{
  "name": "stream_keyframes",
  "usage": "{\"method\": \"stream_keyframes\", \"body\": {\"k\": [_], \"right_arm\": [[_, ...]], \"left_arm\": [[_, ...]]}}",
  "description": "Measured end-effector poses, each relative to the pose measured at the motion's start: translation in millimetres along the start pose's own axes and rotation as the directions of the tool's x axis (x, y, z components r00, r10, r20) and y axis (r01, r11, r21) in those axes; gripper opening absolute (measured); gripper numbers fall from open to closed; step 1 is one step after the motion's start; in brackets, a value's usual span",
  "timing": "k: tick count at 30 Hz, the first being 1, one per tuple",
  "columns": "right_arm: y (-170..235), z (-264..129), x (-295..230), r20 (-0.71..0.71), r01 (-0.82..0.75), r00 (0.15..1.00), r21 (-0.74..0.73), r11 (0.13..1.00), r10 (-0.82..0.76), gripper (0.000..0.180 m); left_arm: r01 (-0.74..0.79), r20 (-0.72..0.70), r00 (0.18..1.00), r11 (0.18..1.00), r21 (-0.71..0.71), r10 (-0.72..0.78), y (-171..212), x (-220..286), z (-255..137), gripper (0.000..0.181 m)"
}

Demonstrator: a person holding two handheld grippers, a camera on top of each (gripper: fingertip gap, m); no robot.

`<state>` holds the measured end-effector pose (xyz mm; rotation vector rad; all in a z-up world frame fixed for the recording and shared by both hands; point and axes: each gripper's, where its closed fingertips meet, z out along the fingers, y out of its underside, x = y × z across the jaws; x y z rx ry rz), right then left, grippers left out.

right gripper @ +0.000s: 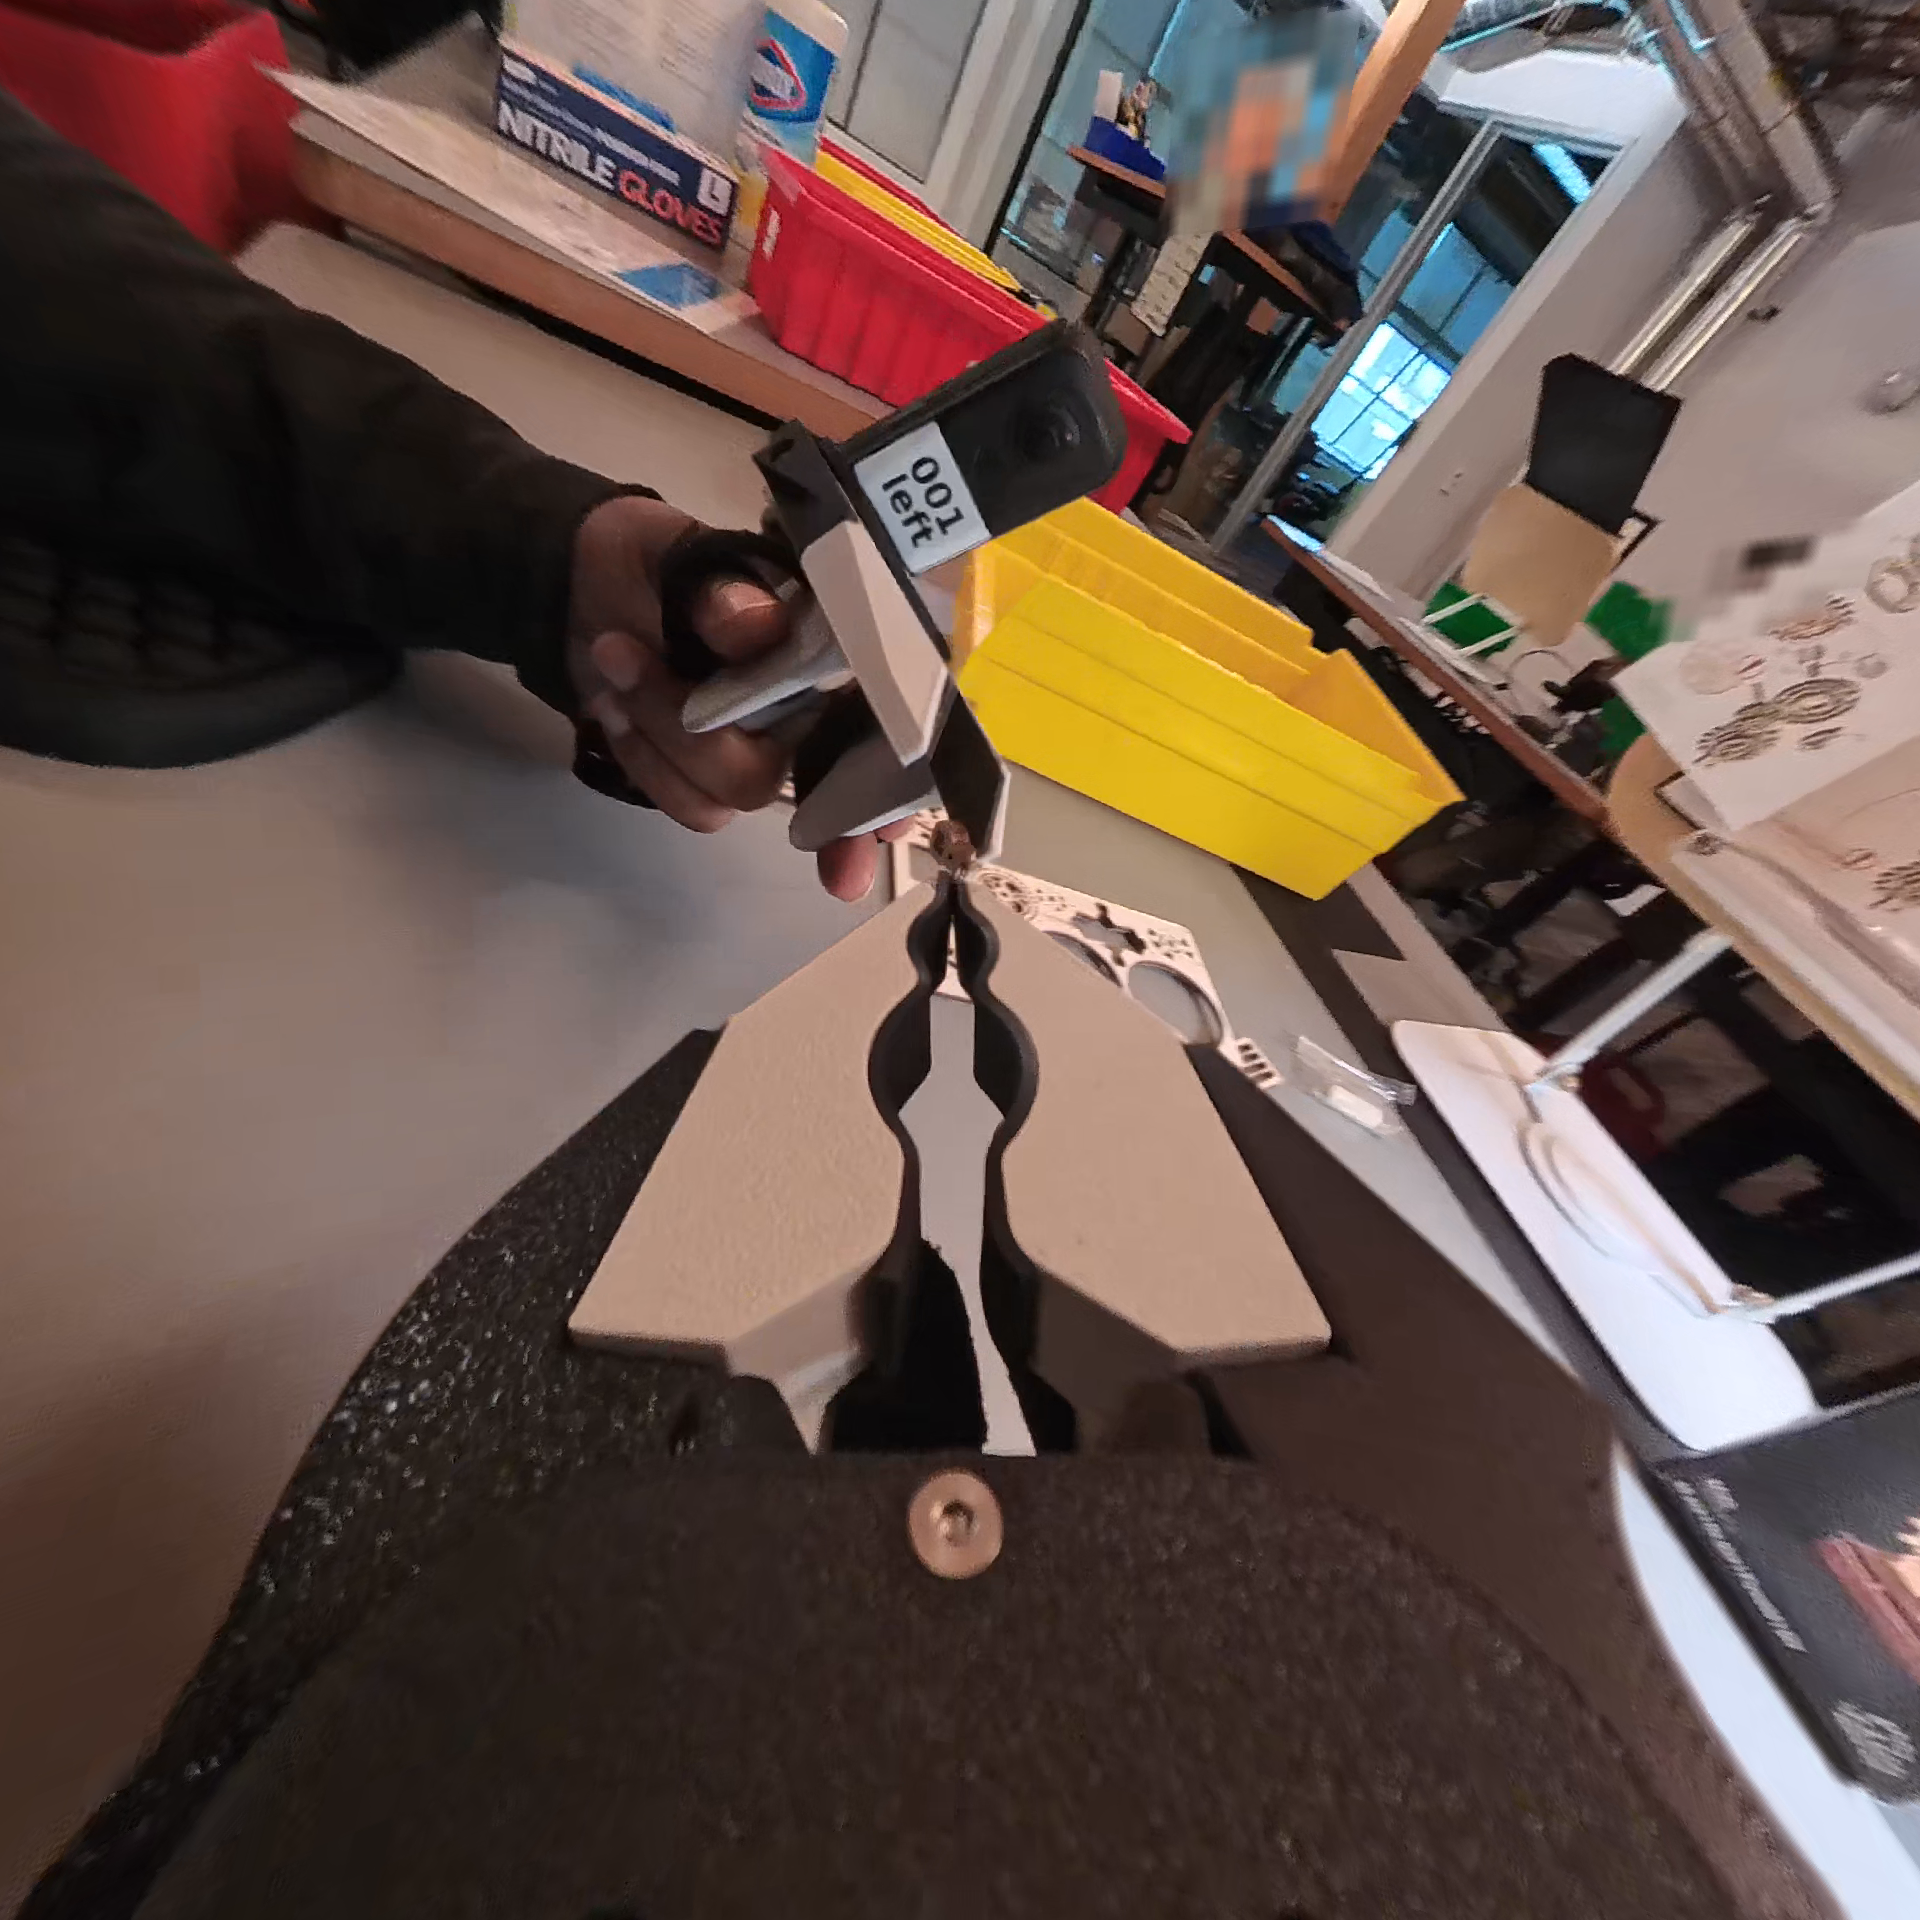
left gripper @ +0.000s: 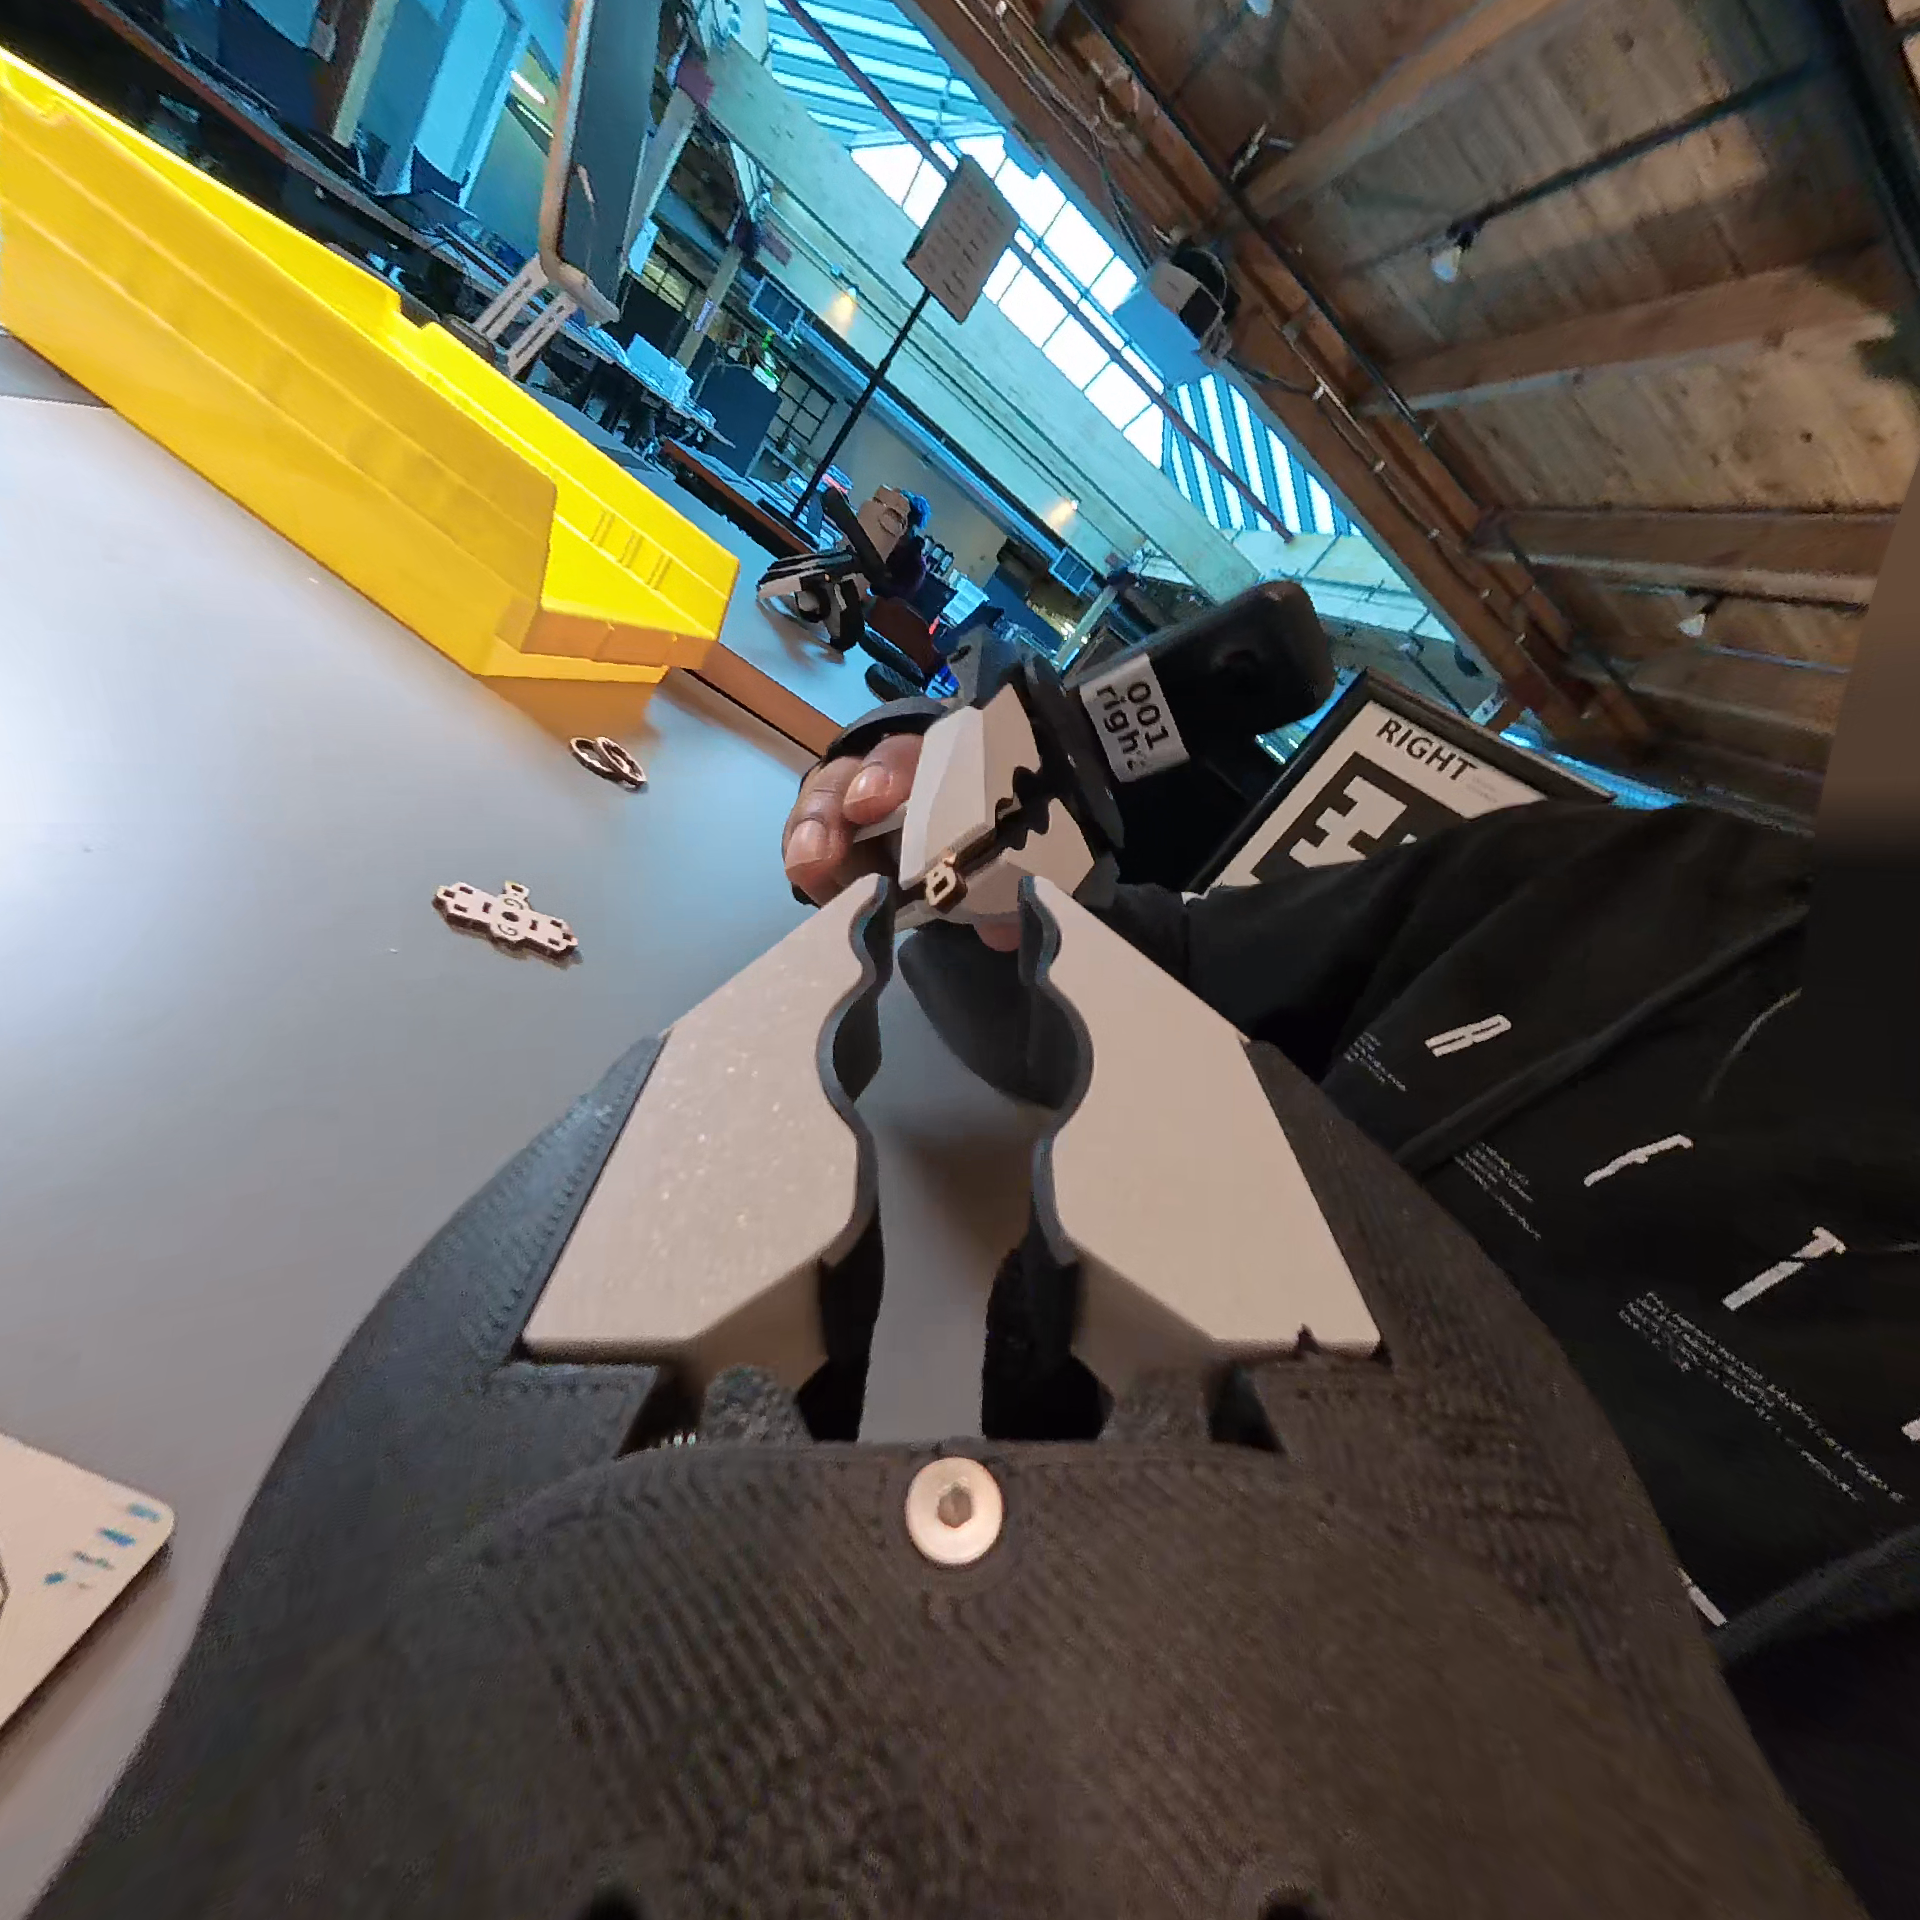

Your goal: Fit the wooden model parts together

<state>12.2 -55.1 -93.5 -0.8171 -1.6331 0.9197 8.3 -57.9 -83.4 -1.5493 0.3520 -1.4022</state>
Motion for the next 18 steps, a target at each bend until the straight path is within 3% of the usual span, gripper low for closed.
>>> {"method": "stream_keyframes", "body": {"k": [9, 18], "right_arm": [[-1, 2, 1, -0.103, 0.209, 0.971, -0.047, 0.977, -0.213, 0.0], [2, 8, -7, -0.128, 0.34, 0.929, -0.076, 0.937, -0.347, 0.0]], "left_arm": [[0.03, 0.025, 0.999, 0.998, -0.049, -0.029, 9, 0, 6, 0.02], [0.078, 0.023, 0.997, 0.996, -0.045, -0.077, 11, -4, 6, 0.006]]}}
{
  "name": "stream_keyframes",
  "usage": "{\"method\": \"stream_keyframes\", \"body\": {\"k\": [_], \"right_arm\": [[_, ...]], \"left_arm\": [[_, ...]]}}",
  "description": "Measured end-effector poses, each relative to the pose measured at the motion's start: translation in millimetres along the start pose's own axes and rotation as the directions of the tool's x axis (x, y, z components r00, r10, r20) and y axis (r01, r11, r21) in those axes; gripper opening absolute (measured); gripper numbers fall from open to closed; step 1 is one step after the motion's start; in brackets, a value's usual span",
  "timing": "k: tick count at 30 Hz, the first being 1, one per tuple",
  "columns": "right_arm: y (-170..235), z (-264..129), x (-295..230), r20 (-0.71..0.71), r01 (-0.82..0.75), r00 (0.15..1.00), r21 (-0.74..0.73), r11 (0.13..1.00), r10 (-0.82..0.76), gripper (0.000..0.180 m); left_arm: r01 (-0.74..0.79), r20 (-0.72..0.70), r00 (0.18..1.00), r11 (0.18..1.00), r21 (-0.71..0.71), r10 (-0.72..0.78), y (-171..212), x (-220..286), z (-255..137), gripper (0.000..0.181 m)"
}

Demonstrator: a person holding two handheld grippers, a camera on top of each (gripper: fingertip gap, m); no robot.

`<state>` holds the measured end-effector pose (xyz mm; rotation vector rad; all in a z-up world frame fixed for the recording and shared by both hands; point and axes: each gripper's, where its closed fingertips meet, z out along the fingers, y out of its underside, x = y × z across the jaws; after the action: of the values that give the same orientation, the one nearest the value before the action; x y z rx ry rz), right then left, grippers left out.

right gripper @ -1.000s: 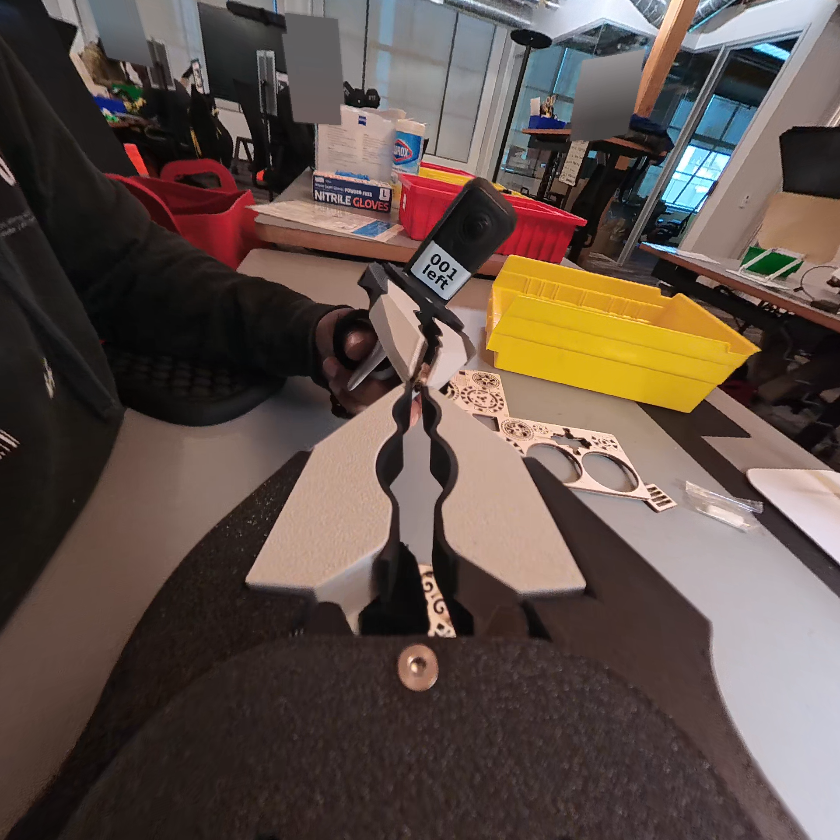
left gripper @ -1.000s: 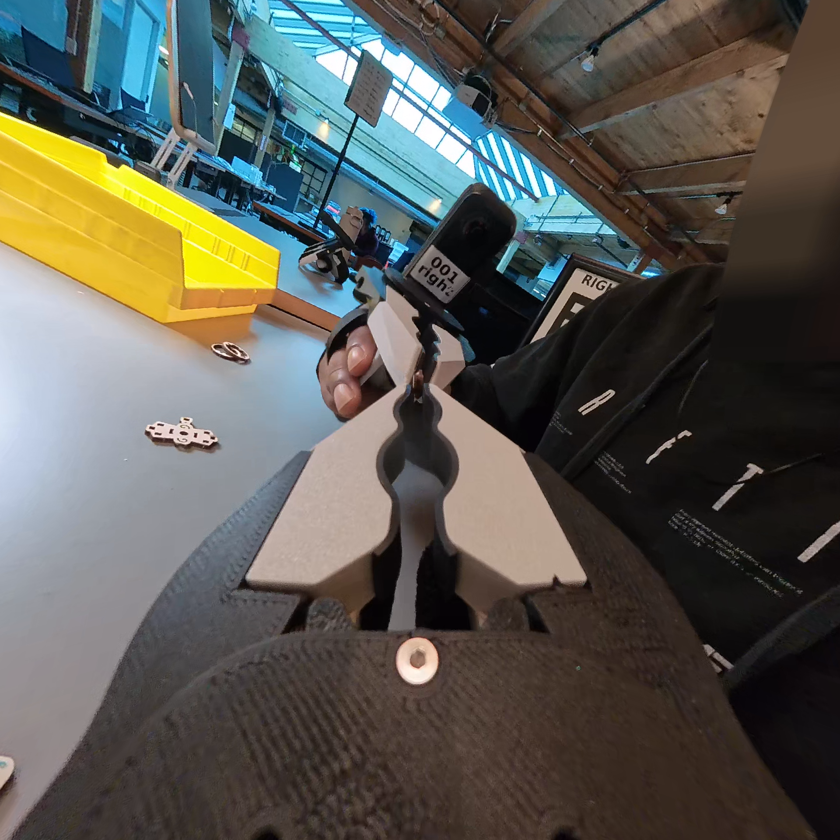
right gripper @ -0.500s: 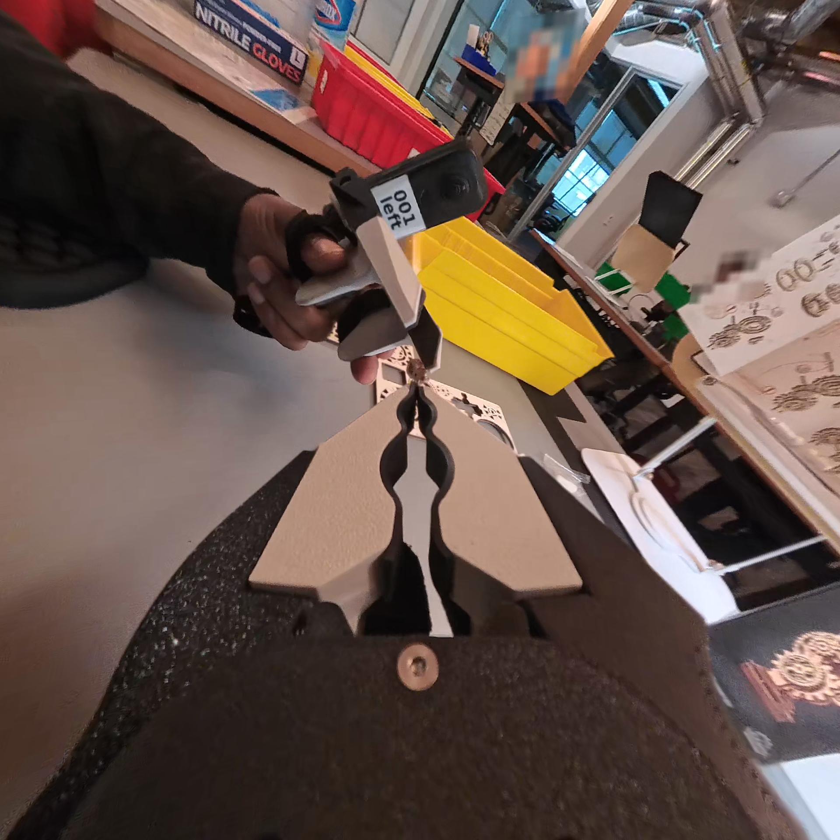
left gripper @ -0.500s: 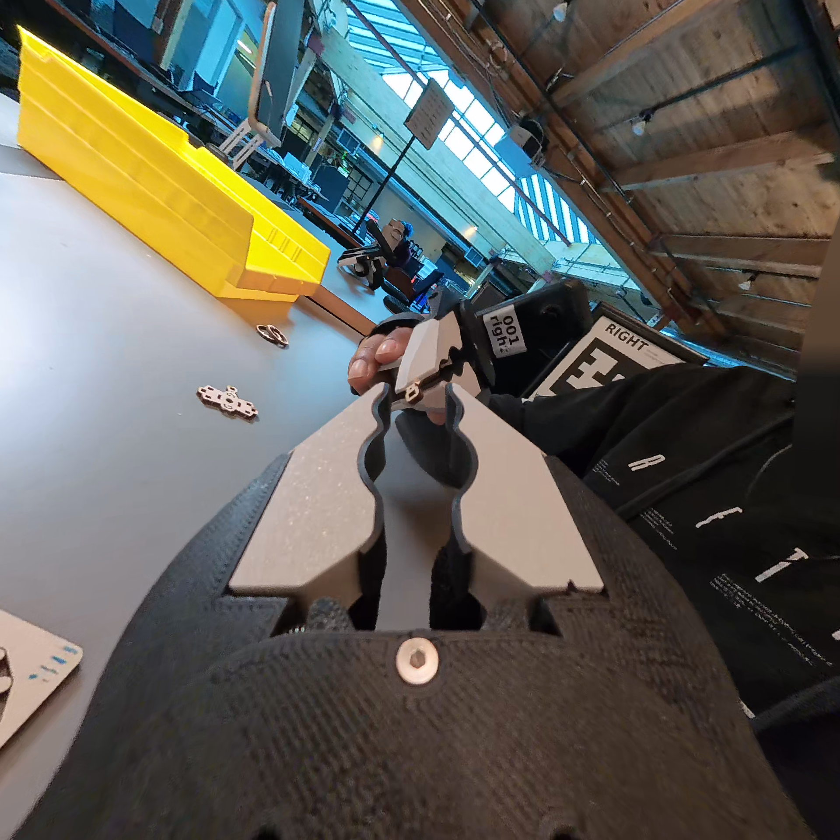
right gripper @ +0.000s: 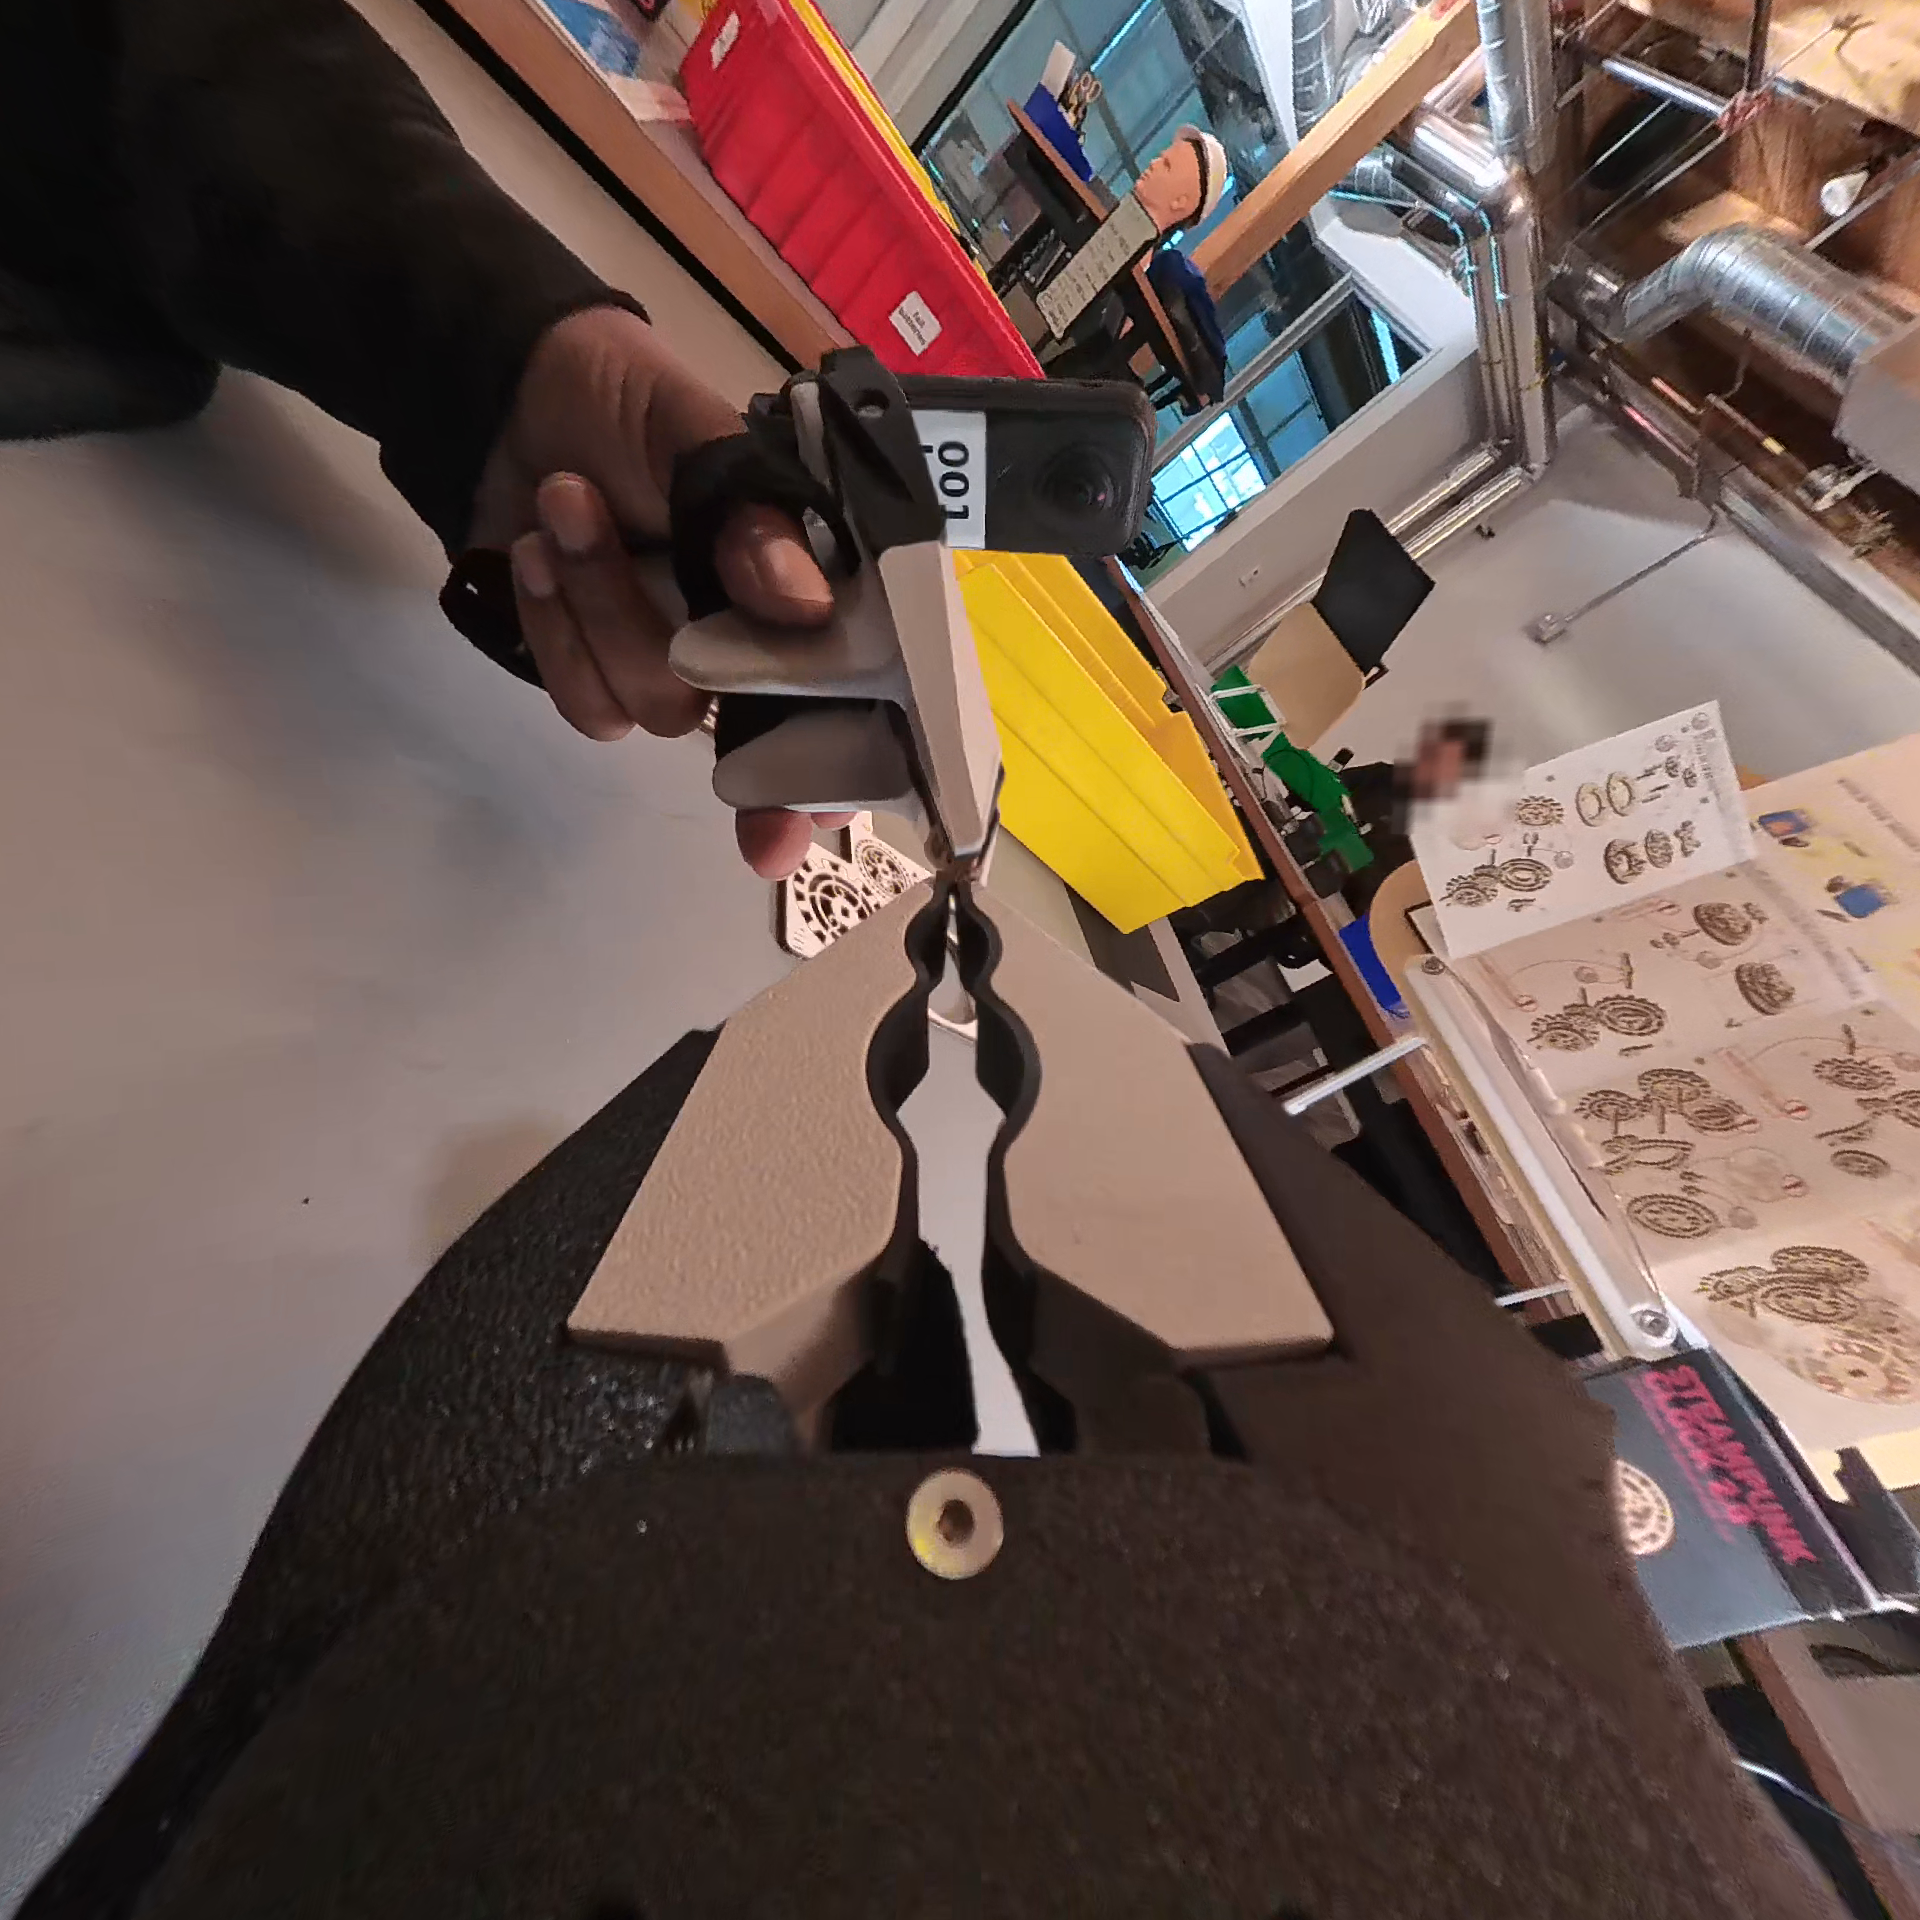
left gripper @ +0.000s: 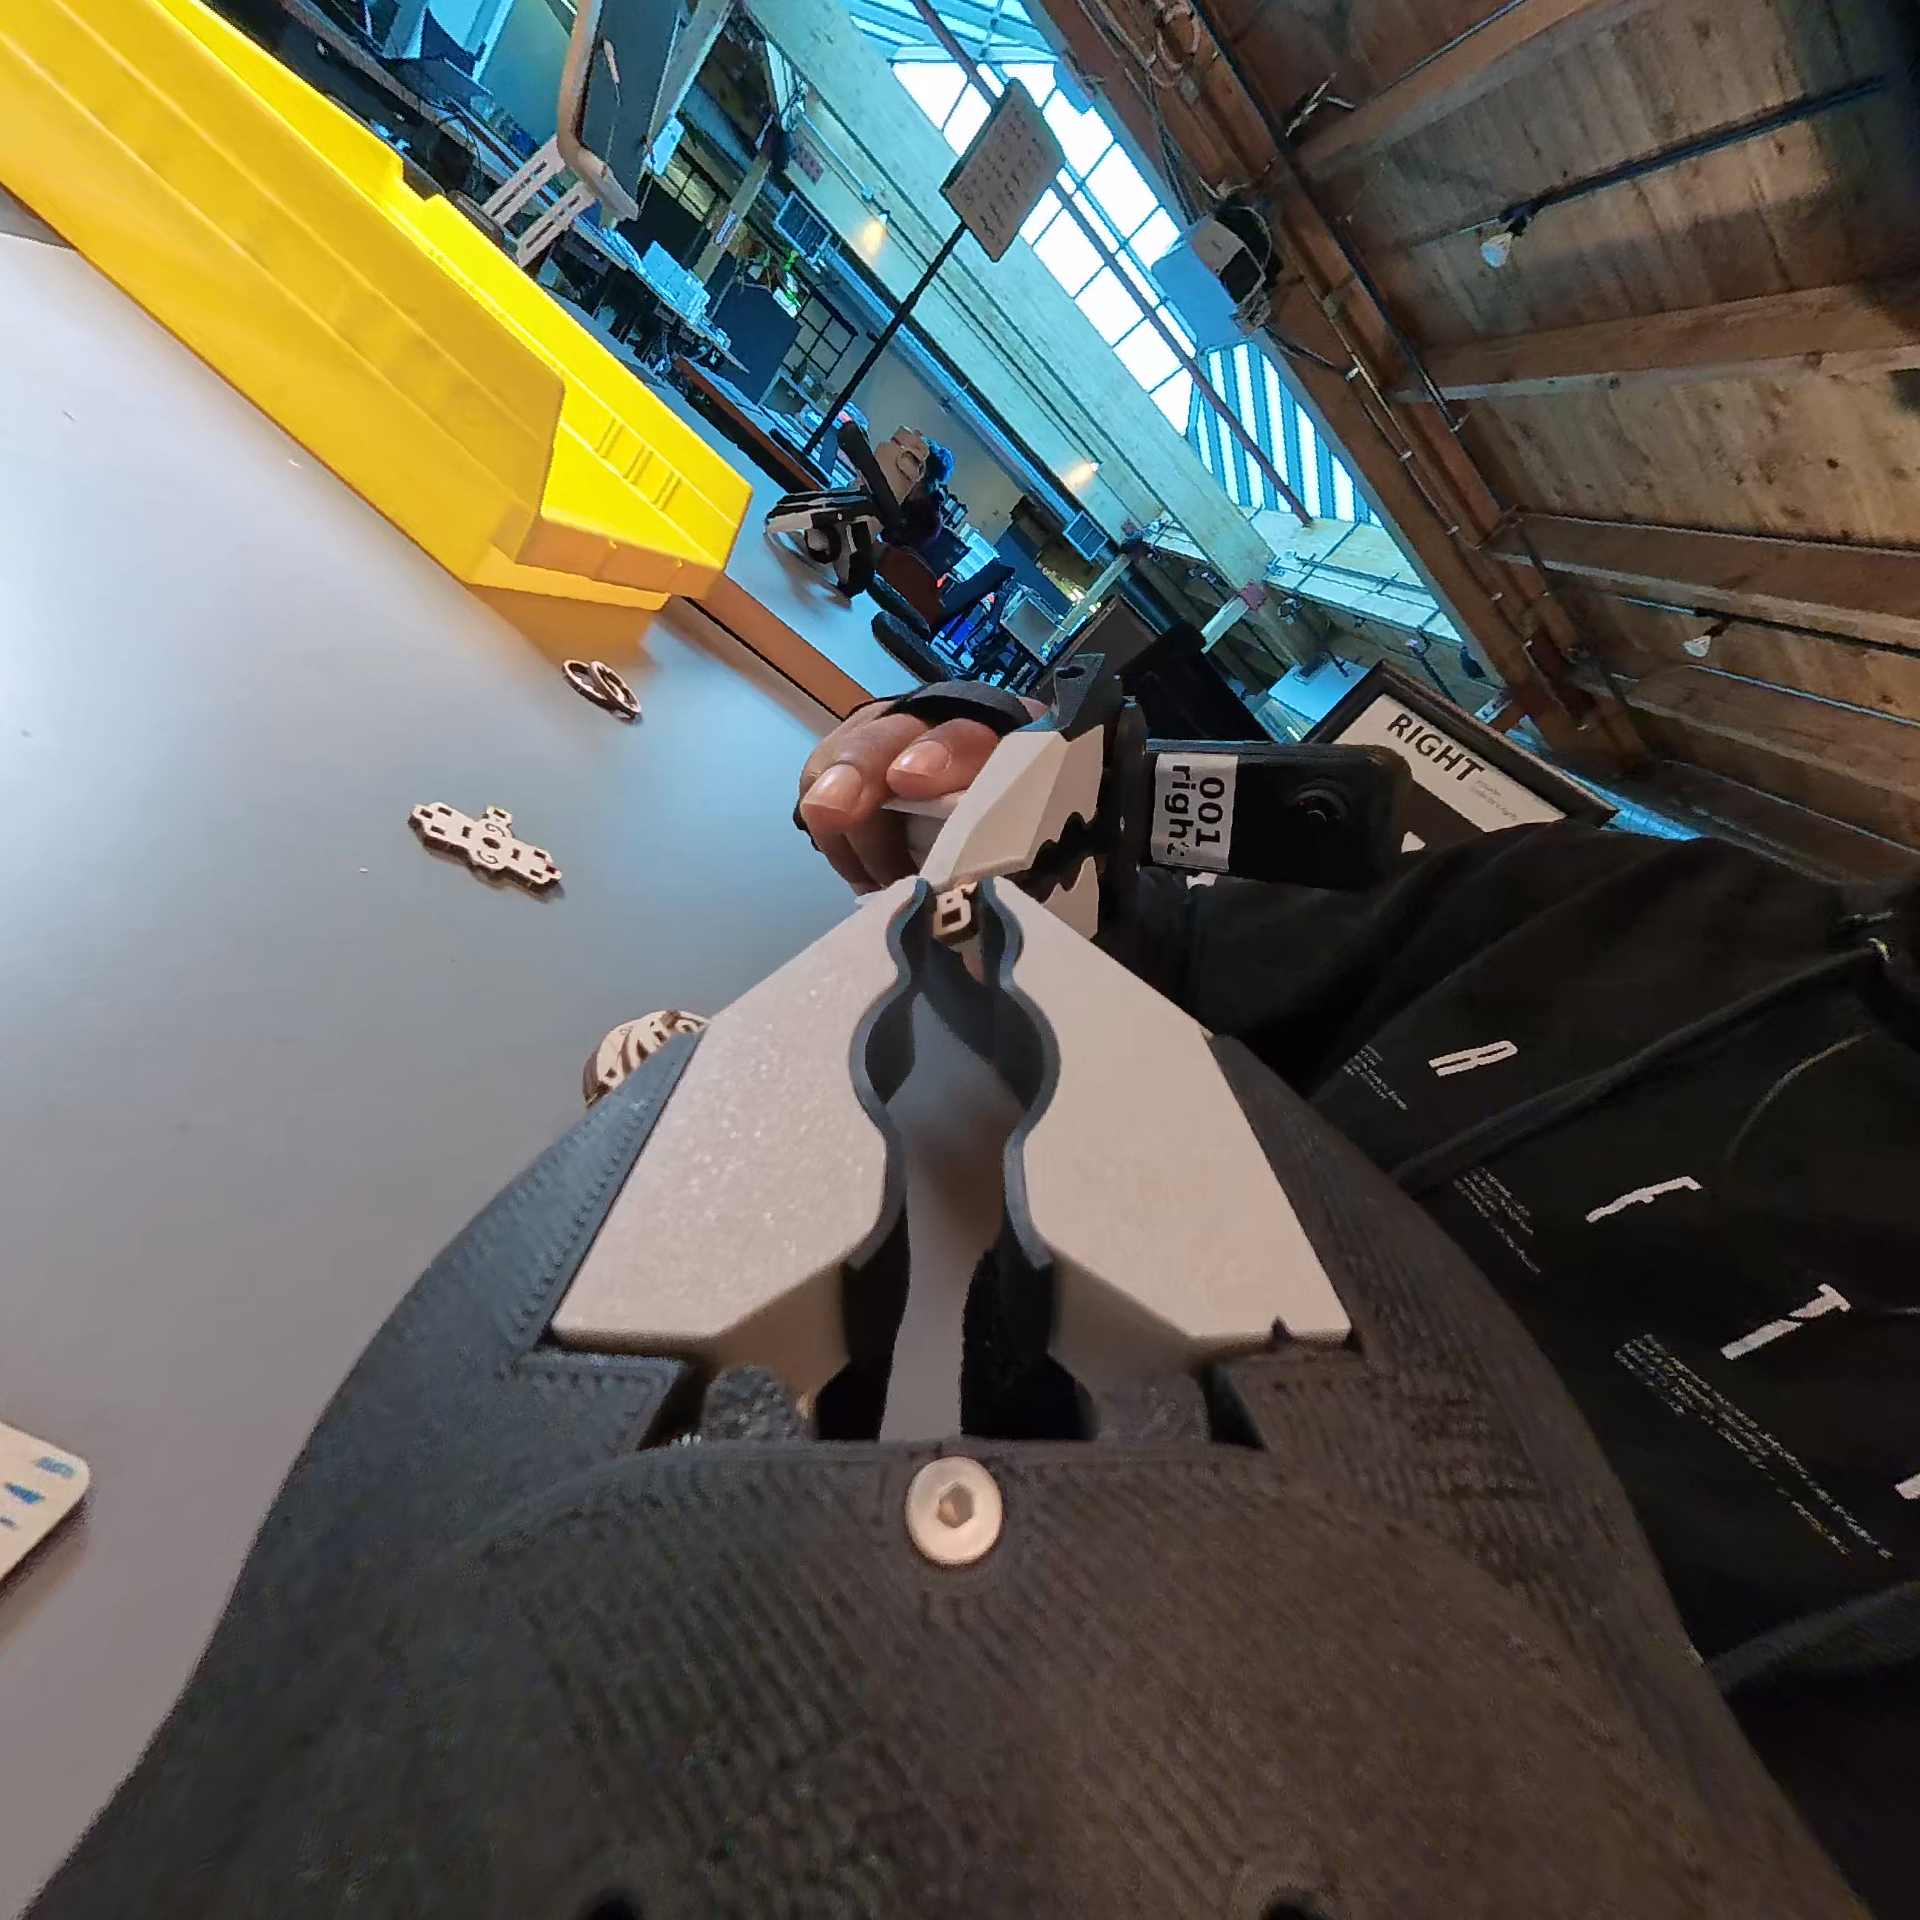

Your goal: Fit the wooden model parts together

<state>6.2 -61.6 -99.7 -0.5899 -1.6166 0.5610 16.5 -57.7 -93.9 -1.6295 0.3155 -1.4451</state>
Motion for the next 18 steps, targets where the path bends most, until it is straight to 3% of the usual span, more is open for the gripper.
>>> {"method": "stream_keyframes", "body": {"k": [5, 8, 13, 18], "right_arm": [[6, 0, -6, 0.052, -0.094, 0.994, 0.0, 0.996, 0.094, 0.008], [9, -2, -7, 0.106, -0.221, 0.97, 0.004, 0.975, 0.219, 0.014], [8, -7, 2, 0.226, -0.574, 0.801, 0.032, 0.818, 0.554, 0.014], [8, -7, 10, 0.269, -0.77, 0.619, 0.023, 0.637, 0.738, 0.02]], "left_arm": [[-0.082, 0.055, 0.995, 0.996, -0.033, 0.084, 3, -6, 1, 0.006], [-0.231, 0.124, 0.963, 0.97, -0.077, 0.24, 3, -7, 0, 0.006], [-0.581, 0.289, 0.725, 0.781, -0.228, 0.624, -3, -16, -7, 0.006], [-0.703, 0.314, 0.567, 0.646, -0.297, 0.762, -3, -12, -1, 0.007]]}}
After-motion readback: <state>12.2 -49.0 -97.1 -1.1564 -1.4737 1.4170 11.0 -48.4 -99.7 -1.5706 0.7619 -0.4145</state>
